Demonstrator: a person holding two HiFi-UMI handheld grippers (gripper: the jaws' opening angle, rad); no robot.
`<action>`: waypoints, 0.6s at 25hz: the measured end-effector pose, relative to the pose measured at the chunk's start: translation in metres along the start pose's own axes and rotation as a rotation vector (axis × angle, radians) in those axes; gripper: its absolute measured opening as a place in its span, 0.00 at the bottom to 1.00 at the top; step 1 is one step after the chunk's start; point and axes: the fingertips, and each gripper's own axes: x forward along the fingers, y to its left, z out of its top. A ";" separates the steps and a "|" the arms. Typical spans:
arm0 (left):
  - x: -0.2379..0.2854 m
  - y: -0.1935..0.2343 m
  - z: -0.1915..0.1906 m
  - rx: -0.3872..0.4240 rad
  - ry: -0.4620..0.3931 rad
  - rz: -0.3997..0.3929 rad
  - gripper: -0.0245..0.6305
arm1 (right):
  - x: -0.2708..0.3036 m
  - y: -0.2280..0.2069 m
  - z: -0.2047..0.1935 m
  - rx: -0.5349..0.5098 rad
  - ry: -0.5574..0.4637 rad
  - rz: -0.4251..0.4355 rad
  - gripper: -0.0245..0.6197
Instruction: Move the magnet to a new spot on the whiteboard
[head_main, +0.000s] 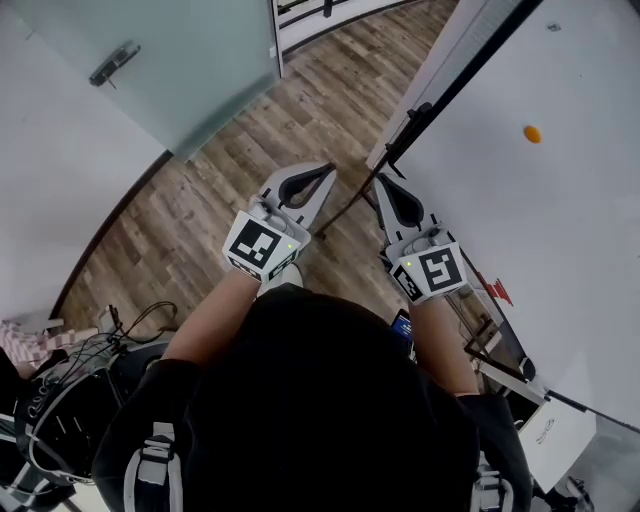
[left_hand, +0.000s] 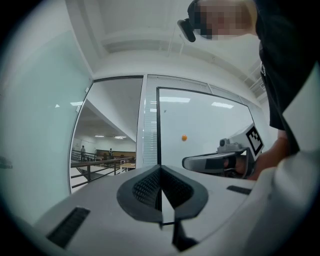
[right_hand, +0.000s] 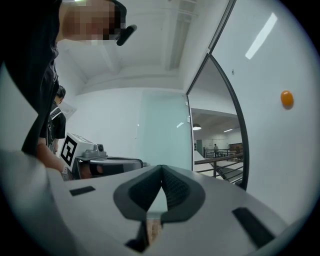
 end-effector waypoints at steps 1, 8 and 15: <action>-0.001 0.007 0.000 -0.001 0.001 -0.014 0.04 | 0.009 0.002 0.000 0.006 -0.001 -0.013 0.03; 0.004 0.049 -0.011 -0.015 0.013 -0.115 0.04 | 0.053 0.008 -0.011 0.023 0.018 -0.098 0.03; 0.024 0.052 -0.013 -0.037 0.006 -0.205 0.04 | 0.040 -0.021 -0.009 0.006 0.023 -0.252 0.03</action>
